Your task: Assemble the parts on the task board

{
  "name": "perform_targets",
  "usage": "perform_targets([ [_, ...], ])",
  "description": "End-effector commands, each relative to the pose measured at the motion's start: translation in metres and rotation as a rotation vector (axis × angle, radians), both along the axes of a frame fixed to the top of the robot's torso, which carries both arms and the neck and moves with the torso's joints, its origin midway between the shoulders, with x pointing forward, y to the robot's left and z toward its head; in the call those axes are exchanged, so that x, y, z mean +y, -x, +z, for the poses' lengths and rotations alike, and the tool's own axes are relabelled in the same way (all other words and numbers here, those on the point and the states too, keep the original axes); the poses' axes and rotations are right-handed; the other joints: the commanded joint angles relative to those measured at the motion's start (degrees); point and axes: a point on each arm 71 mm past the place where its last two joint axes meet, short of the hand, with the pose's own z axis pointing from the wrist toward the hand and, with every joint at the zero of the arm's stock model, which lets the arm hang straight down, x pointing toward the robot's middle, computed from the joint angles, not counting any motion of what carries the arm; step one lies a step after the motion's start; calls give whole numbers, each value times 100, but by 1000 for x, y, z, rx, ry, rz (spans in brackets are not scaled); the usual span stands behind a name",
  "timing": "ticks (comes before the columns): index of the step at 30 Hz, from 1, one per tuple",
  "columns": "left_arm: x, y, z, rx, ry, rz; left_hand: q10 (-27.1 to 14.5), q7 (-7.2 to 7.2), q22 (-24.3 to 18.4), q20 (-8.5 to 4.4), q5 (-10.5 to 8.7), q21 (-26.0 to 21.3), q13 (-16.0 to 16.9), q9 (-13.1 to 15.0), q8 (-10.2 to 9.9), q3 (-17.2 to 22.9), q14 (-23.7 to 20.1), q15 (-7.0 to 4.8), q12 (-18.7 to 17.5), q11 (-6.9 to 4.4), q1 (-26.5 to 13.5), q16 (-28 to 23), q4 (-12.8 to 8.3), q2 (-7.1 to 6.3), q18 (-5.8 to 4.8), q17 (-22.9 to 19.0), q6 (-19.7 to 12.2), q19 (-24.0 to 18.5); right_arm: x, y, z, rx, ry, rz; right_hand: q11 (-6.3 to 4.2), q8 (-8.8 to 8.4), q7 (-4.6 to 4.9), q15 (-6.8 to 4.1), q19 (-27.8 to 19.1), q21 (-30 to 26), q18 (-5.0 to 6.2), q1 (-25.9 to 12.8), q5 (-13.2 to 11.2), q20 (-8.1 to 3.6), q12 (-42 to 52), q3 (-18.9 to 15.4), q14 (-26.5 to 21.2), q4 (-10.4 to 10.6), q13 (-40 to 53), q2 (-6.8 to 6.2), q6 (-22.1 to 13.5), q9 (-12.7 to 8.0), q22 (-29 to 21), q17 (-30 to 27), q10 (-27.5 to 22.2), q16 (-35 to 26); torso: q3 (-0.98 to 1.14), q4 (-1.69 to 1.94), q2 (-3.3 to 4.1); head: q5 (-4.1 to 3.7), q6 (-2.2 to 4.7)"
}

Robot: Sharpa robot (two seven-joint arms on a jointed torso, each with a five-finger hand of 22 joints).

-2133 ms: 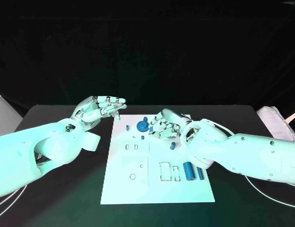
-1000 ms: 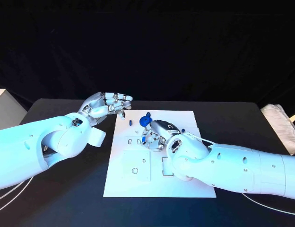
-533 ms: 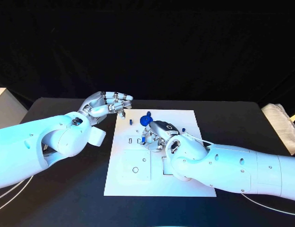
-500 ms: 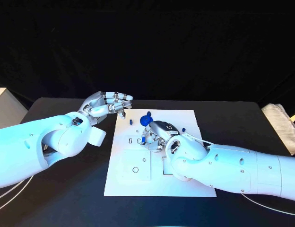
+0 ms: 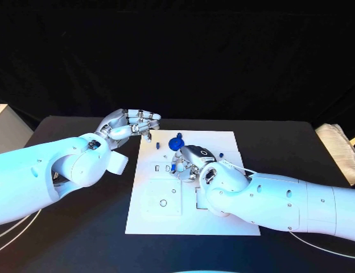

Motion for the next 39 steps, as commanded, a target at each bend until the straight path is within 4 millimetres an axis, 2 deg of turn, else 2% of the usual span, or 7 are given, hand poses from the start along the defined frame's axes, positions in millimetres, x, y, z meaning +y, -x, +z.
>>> perform_targets([
  [1,-2,1,1,-4,3,-22,-37,5,10,-16,8,36,9,8,34,-7,37,-5,39,9,32,26,30,22,85,8,-33,33,2,1,0,-8,2,16,45,-32,0,37,619,31,-82,6,22,36,15,17,618,-13,1502,-46,-41,-12,1507,1510,591,21,6,3,-4,-2,-25],
  [23,-2,1,1,-3,2,-22,-75,12,11,-14,8,44,6,10,40,-2,34,1,41,17,35,49,32,18,84,18,-47,34,4,1,-3,1,4,32,168,-194,137,143,619,31,-82,-61,21,132,-174,17,618,-43,1364,-208,-327,-104,1507,1510,451,21,14,-3,1,13,-25],
  [39,-2,1,1,-3,2,-21,-87,14,12,-12,8,46,4,10,43,-1,32,4,40,21,33,55,35,18,84,21,-51,33,4,2,-3,5,4,35,186,-221,157,160,614,21,-79,-63,21,148,-222,9,618,-53,1330,-238,-370,-119,1498,1510,416,21,14,1,1,8,-31],
])
